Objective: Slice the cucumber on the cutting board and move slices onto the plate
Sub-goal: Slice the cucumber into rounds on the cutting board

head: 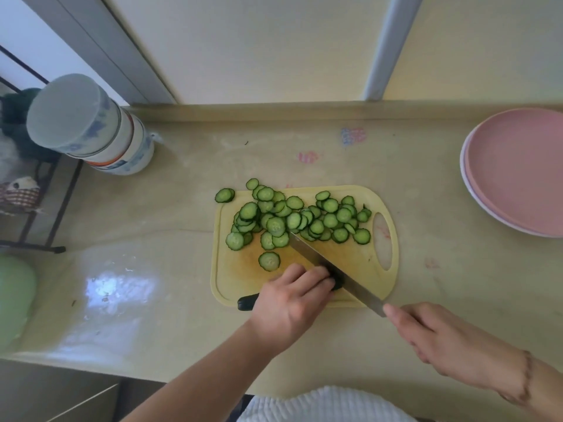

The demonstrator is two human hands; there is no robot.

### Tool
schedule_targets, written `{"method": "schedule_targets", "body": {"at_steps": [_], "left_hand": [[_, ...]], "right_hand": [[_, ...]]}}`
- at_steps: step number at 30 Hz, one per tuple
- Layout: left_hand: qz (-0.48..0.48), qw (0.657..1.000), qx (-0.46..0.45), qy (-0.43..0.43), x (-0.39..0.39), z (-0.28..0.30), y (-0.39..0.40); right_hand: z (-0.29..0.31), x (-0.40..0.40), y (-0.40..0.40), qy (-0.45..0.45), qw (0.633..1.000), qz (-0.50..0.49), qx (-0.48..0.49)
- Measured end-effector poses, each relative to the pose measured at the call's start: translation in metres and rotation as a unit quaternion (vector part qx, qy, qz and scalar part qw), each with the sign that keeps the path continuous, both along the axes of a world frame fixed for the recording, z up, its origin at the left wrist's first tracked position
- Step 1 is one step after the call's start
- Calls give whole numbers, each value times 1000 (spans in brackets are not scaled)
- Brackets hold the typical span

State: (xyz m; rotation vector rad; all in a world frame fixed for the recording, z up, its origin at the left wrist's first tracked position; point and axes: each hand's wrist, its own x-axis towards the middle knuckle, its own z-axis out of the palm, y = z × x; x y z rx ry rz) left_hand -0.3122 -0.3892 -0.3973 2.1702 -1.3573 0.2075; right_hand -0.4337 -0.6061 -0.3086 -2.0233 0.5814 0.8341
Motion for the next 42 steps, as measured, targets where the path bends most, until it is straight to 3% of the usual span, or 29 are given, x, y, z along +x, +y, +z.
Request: {"method": "schedule_targets", "body": {"at_steps": [8, 20, 42], "left_hand": [[61, 998, -7, -27, -6, -5, -5], [73, 995, -22, -64, -12, -9, -7], [90, 994, -19, -63, -15, -8, -8]], "right_hand": [[-7, -9, -5, -55, 998, 9, -12], [22, -6, -6, -66, 991, 85, -79], [21, -6, -7, -67, 994, 55, -67]]}}
